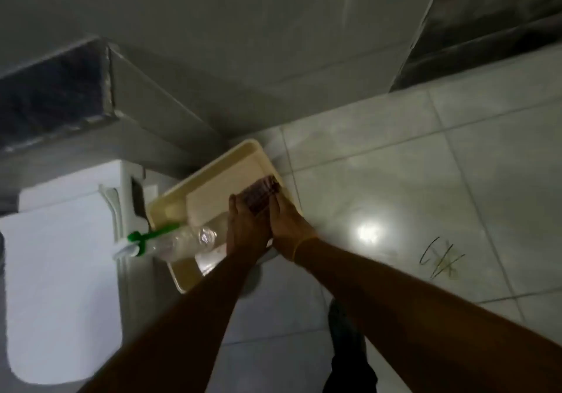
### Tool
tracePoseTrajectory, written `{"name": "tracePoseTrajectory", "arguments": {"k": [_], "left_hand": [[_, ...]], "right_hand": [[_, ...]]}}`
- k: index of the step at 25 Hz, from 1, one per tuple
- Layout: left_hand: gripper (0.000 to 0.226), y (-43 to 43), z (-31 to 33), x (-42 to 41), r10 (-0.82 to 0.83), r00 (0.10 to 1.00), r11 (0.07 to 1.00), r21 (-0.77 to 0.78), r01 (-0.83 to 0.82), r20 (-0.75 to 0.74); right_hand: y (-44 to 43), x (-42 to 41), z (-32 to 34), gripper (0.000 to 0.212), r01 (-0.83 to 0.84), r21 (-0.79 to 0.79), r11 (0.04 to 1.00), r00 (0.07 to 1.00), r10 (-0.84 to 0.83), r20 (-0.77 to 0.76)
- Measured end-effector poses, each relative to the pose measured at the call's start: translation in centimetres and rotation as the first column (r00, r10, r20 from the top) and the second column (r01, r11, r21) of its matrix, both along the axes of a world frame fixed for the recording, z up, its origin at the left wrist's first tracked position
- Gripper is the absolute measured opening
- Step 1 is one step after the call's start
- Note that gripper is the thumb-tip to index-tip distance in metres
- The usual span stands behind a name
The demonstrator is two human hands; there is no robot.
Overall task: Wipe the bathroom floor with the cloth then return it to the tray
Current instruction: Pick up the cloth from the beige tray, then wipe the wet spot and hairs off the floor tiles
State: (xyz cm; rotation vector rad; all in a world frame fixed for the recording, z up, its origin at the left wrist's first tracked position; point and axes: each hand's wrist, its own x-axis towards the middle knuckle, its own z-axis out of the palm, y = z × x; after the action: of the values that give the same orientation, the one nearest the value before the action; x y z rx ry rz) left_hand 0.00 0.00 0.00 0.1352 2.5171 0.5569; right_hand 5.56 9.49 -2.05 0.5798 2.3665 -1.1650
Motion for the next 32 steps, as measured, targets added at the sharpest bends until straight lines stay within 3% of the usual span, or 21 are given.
{"name": "tracePoseTrajectory", "arguments": {"k": [2,5,7,9,11,13,15,16,18,22,26,29,32], "left_hand": [[0.074,0.0,-4.8,-0.9,0.117,0.993,0.993,-0.002,-0.117,-0.014],[0.075,0.0,-10.3,-2.8,0.343,0.936,0.939,-0.068,-0.338,0.076],[0.070,-0.5,-12.7,-3.3,0.421,0.896,0.907,-0.085,-0.412,0.142],[0.060,-0.7,-13.9,-3.9,0.536,0.801,0.833,-0.014,-0.553,0.268],[0.035,-1.1,-14.2,-4.6,0.620,0.692,0.716,0.095,-0.692,0.370],[0.026,-0.8,-13.0,-4.6,0.639,0.693,0.696,0.133,-0.706,0.335],[0.045,-0.1,-10.9,-4.4,0.654,0.732,0.715,0.160,-0.681,0.192],[0.049,0.4,-9.6,-4.2,0.641,0.755,0.726,0.210,-0.655,0.139],[0.048,2.5,-6.7,-2.6,0.591,0.800,0.743,0.318,-0.589,0.100],[0.043,11.2,-3.8,5.2,0.418,0.903,0.763,0.500,-0.410,0.102],[0.031,21.5,-7.2,17.6,0.124,0.965,0.789,0.567,-0.237,0.230],[0.031,25.0,-14.1,27.1,-0.062,0.939,0.870,0.480,-0.115,0.338],[0.025,25.1,-22.9,35.6,-0.135,0.874,0.944,0.329,-0.029,0.467]], "right_hand": [[-1.0,-2.2,-4.6,0.055,0.157,0.014,0.988,0.987,-0.157,0.030],[-2.1,-3.4,-9.6,0.093,0.064,0.190,0.980,0.997,-0.071,0.027],[-2.9,-3.4,-11.7,0.082,0.100,0.239,0.966,0.995,-0.098,-0.021],[-2.9,-4.0,-12.1,0.063,0.221,0.138,0.965,0.975,-0.215,-0.052],[-2.8,-5.3,-11.3,0.058,0.359,-0.016,0.933,0.933,-0.358,0.036],[-1.8,-5.3,-9.3,0.062,0.514,-0.134,0.848,0.858,-0.504,0.099],[-0.8,-4.2,-6.9,0.051,0.477,-0.214,0.852,0.874,-0.486,0.013],[0.1,-3.2,-5.4,0.046,0.376,-0.214,0.901,0.916,-0.396,-0.058],[1.6,-0.1,-3.6,0.062,0.221,-0.188,0.957,0.922,-0.268,-0.279],[8.2,8.9,-2.2,0.067,0.402,-0.213,0.891,0.793,-0.455,-0.406],[16.6,22.4,-6.7,0.066,0.577,0.020,0.817,0.768,-0.534,-0.354],[20.3,32.5,-13.5,0.058,0.623,0.176,0.762,0.775,-0.571,-0.271],[20.7,41.9,-22.2,0.055,0.591,0.220,0.776,0.807,-0.572,-0.147]]}}
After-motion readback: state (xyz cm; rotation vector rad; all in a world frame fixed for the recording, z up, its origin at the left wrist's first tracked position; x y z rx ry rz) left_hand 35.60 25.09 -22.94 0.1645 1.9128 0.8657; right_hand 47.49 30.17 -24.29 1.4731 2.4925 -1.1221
